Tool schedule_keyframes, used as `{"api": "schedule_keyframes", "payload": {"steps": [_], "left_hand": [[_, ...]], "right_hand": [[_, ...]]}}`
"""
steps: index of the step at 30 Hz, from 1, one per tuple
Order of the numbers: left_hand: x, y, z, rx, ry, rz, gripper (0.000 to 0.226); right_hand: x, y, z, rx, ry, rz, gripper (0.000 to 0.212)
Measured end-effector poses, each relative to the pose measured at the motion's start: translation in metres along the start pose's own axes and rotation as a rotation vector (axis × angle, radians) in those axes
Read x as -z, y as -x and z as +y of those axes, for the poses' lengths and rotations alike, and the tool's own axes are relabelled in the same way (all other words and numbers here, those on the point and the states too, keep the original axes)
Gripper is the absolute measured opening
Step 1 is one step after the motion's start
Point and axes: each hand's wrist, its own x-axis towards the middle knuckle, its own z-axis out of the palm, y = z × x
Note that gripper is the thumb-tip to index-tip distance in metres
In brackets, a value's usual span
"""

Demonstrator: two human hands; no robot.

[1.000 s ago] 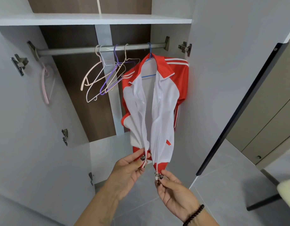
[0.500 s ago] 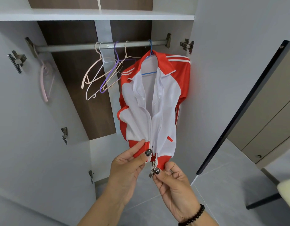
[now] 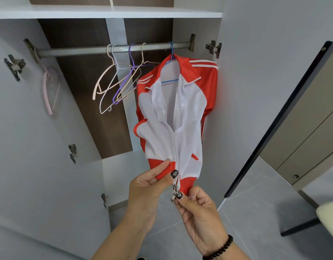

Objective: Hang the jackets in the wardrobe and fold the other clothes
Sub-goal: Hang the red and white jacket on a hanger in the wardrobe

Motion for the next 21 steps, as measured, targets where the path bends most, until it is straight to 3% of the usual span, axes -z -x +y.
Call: {"api": "schedule_keyframes", "payload": {"steps": [21], "left_hand": [[-0.0044, 0.0028, -0.0056, -0.040, -0.074, 0.038, 0.042]], "right_hand": [[-0.0003, 0.0002, -0.0027, 0.001, -0.015, 0.107, 0.027]]}}
